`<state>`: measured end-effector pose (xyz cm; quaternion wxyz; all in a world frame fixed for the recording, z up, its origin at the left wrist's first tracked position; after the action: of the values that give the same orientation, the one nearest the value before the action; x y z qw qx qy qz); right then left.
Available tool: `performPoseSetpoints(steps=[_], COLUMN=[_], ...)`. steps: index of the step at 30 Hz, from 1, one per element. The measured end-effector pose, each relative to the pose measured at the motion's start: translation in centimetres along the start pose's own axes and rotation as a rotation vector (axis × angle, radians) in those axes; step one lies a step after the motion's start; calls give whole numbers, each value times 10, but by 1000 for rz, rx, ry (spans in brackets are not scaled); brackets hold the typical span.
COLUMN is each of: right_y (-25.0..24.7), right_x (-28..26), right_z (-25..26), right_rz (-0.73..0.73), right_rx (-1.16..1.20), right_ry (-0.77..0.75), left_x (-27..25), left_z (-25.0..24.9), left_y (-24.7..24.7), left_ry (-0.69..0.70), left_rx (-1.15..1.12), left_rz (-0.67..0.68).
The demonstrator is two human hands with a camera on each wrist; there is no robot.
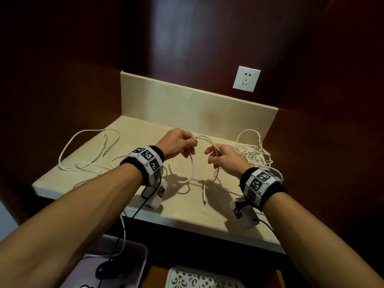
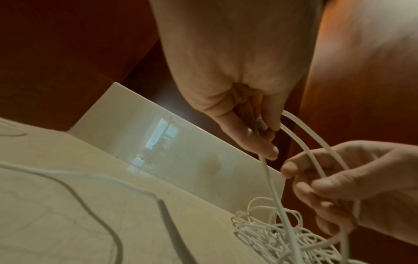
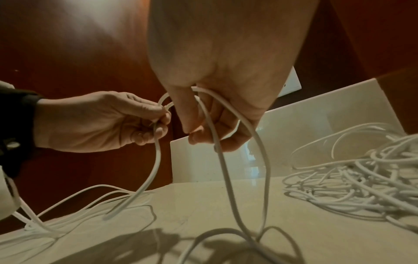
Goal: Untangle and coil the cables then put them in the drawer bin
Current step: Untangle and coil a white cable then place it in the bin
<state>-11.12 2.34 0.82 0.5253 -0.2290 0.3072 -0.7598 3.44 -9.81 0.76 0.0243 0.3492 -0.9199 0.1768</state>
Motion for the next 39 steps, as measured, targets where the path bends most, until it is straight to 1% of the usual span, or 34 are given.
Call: performPoseSetpoints(steps=[4,7,10,12,15,17,21,25,28,31,36,39], right_y=[13,20,25,27,19,11,-7,-18,-22,-26,-30,-32], right_x=[3,6,9,10,14,16,18,16,14,10,7,5], right_z=[5,9,10,11,13,14,16,12,6,4,0,0], right_rz=[35,67,127,143,76,43,33,10,-34,-41,8,-1], right_rx=[146,213,196,169,113,12,-131,-240,-221,-165,-12,68], right_ry=[26,33,40,40,51,39,44,78,99,113,136,141], left_x=[-2,-4,-6,-7,-9,-9,-6,-4,-6,-8,-7,-5], left_z=[-3,-3,-5,-6,-7,-8,-10,-4,-1,1,2,4], left_y=[-4,-6,-8,-11,-15,-16,-17,-17,-15,-14,-17,-16], left_ry=[12,11,21,30,53,72,106,94,104,116,113,103], left_rx=[-127,-188,-217,-216,-188,-164,-58,61,202,300,302,260], left_rz=[-47,-71,-84,-83,-87,-95,-101,-74,-64,-64,-49,-32])
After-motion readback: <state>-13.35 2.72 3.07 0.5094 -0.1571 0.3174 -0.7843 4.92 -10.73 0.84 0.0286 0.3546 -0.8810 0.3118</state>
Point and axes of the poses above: each hand's wrist, its own x-axis towards the middle knuckle, its own y-axis out of the palm, z = x × y, the point moved 1 cm from there along x, towards the middle knuckle, and after that the axes turned 4 degrees about -x, right-handed, at the moved point
